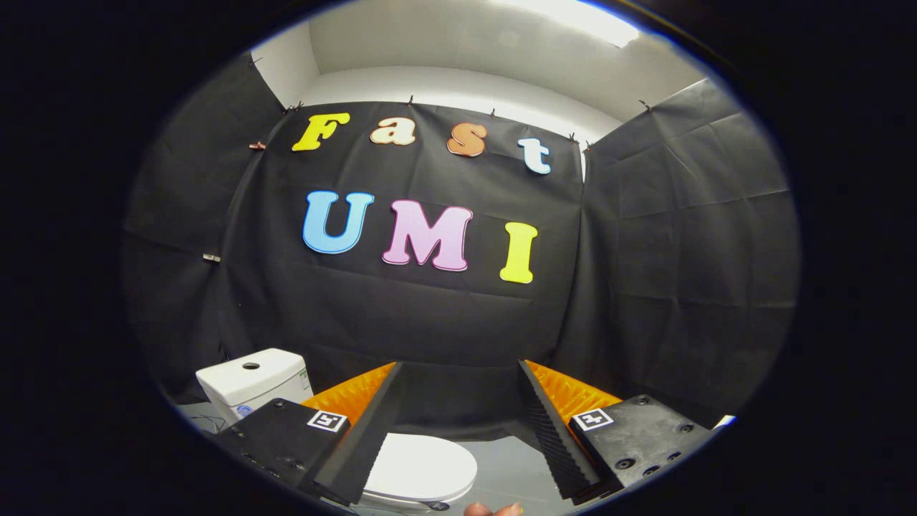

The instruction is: Open the toilet lid.

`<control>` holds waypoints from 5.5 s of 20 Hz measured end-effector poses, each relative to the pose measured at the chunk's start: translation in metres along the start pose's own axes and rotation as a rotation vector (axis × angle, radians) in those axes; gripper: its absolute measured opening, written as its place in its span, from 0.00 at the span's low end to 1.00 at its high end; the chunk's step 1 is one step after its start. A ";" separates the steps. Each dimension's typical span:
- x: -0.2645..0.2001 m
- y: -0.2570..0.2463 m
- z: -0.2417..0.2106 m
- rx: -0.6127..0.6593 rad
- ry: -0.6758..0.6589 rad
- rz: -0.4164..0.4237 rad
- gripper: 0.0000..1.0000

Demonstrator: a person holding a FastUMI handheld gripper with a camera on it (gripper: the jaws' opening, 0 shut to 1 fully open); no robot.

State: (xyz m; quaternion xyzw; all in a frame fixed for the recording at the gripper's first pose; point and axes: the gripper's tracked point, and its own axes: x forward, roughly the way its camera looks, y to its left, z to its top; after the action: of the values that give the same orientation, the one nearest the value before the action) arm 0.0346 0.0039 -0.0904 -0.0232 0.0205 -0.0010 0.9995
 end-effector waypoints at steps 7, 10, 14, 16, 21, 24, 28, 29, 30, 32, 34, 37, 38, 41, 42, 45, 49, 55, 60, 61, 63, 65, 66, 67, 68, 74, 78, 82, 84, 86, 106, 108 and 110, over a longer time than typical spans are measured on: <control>0.013 -0.004 -0.058 -0.024 -0.065 -0.012 0.98; 0.016 0.002 -0.087 -0.051 -0.061 0.017 0.98; 0.018 0.007 -0.130 -0.007 -0.007 0.041 0.98; 0.021 0.007 -0.155 0.017 0.033 0.039 0.98; 0.021 0.007 -0.225 0.074 0.157 0.067 0.98; 0.018 0.006 -0.259 0.108 0.219 0.088 0.98; 0.017 0.003 -0.296 0.173 0.296 0.107 0.99; 0.016 0.003 -0.306 0.192 0.318 0.112 0.99; 0.015 0.002 -0.316 0.216 0.341 0.118 0.98; 0.015 0.000 -0.338 0.275 0.395 0.121 0.99; 0.015 -0.004 -0.363 0.354 0.461 0.113 0.99; 0.014 -0.010 -0.403 0.480 0.569 0.084 0.99; 0.015 -0.012 -0.415 0.517 0.607 0.076 0.99; 0.007 -0.011 -0.448 0.661 0.724 0.085 0.99; 0.005 -0.011 -0.459 0.703 0.762 0.080 0.99; 0.003 -0.006 -0.483 0.821 0.841 0.073 0.99; -0.001 0.016 -0.504 1.024 0.953 0.119 0.99; 0.011 0.030 -0.510 1.153 0.973 0.155 0.94; 0.012 0.041 -0.540 1.162 1.000 0.112 0.25; 0.008 0.018 -0.517 1.159 0.998 0.117 0.19; 0.008 0.022 -0.518 1.117 0.990 0.131 0.14; 0.008 0.023 -0.514 1.085 1.012 0.112 0.12; 0.009 0.023 -0.513 1.063 1.015 0.095 0.11; 0.010 0.025 -0.509 1.048 1.017 0.080 0.11; 0.011 0.024 -0.504 1.035 1.011 0.070 0.11; 0.017 0.030 -0.456 0.935 0.953 0.076 0.09; 0.021 0.034 -0.428 0.847 0.932 0.061 0.09; 0.025 0.046 -0.390 0.794 0.879 0.068 0.09; 0.028 0.055 -0.370 0.738 0.856 0.070 0.09; 0.028 0.064 -0.352 0.653 0.830 0.064 0.08; 0.027 0.136 -0.265 0.327 0.693 0.014 0.09; 0.028 0.148 -0.258 0.304 0.678 0.018 0.09; 0.026 0.159 -0.248 0.276 0.659 0.032 0.09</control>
State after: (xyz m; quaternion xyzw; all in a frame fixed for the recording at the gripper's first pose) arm 0.0503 0.1512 -0.3465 0.1141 0.3418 0.0043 0.9328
